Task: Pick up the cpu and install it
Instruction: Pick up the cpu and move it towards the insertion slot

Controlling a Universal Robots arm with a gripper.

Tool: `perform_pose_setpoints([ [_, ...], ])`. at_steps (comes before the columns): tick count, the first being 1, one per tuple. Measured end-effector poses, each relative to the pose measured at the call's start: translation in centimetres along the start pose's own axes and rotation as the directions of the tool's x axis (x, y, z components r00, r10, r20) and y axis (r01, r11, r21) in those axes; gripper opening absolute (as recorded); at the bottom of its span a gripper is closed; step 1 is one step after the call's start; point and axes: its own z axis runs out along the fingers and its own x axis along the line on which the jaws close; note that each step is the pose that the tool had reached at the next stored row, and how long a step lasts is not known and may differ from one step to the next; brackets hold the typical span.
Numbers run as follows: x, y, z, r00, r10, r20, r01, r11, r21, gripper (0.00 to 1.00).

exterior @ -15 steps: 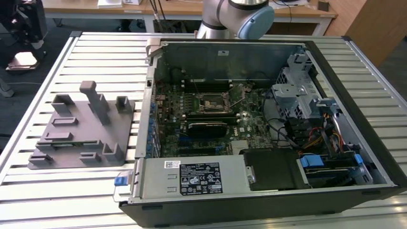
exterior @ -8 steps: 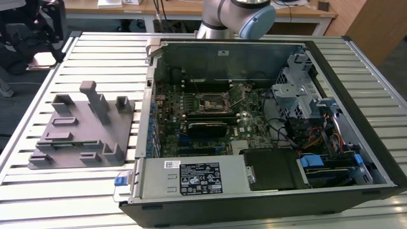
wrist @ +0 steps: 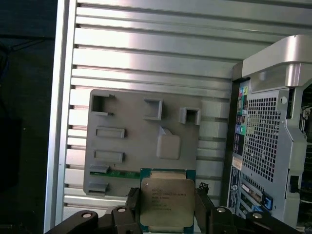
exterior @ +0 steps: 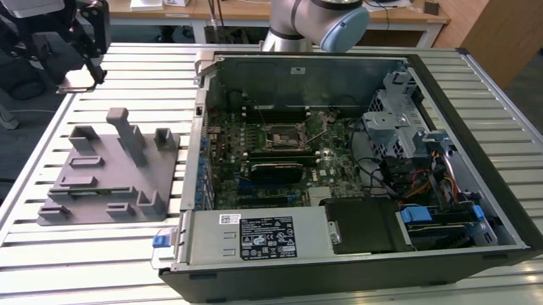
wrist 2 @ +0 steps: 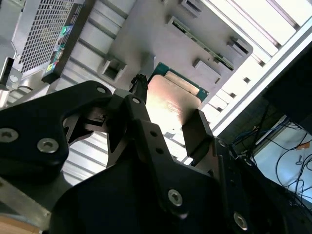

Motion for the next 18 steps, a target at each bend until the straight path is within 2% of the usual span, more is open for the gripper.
perform_pose_setpoints([
  [18,-1.92,-0.13,0.15,1.0000,0.000,0.0003,0.000,1.0000,0.0000,0.54],
])
